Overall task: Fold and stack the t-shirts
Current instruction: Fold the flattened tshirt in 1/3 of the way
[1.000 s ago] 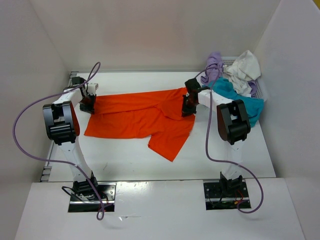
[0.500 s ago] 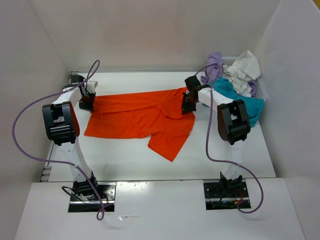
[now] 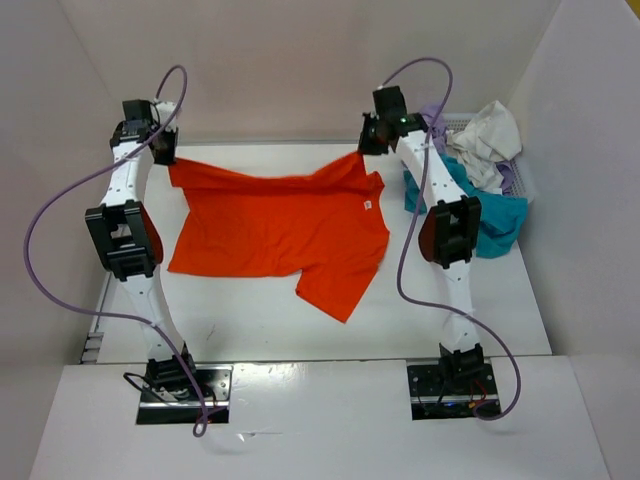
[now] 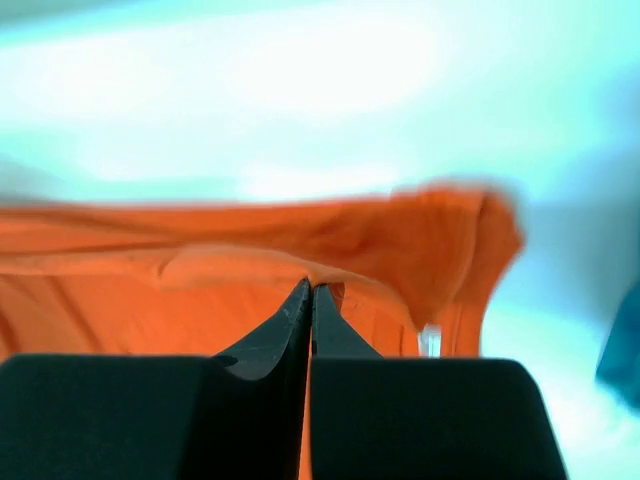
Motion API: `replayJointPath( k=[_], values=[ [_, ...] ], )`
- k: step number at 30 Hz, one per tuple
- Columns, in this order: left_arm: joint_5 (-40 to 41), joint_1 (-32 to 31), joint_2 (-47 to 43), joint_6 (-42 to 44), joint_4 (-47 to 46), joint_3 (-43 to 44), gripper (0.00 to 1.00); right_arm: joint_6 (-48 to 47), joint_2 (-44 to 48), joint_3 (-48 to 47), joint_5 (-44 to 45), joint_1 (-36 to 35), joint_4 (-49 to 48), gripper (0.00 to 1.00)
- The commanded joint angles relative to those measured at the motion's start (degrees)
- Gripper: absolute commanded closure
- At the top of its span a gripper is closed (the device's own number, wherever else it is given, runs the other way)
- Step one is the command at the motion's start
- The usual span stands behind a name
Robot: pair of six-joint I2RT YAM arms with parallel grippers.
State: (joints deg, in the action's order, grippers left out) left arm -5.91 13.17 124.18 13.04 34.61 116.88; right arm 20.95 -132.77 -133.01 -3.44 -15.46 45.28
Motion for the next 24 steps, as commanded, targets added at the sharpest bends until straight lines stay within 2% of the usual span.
replayJointPath(
  k=[1,5,10,15,19,24],
  values=[
    [-1.5,0.0,2.7,-2.2,-1.7,7.3,1.0,-0.9,-6.3,-18.5,0.8,2.4,9.9,1.0],
    [-2.7,-1.2,4.1,-1.7,-1.1,8.2,1.0,-0.8,-4.6,-12.5,-0.1,2.4,9.4,1.0],
    [-1.5,-1.2,2.6,-0.5,-3.0,-1.5,1.0,-2.0,-1.5,-7.0,1.4,1.8,9.9,1.0],
    [-0.2,-1.2,0.1,2.1,-3.0,-7.4,1.0,-2.1,4.6,4.1,1.4,1.8,6.4,1.0],
    [2.4,-1.2,0.1,3.2,-1.4,-8.0,1.0,-2.1,9.6,16.4,-0.1,1.8,3.7,1.0],
    [3.5,-0.7,0.6,5.1,1.6,-8.0,1.0,-2.1,13.8,22.8,-3.6,2.3,2.4,1.0]
  ],
)
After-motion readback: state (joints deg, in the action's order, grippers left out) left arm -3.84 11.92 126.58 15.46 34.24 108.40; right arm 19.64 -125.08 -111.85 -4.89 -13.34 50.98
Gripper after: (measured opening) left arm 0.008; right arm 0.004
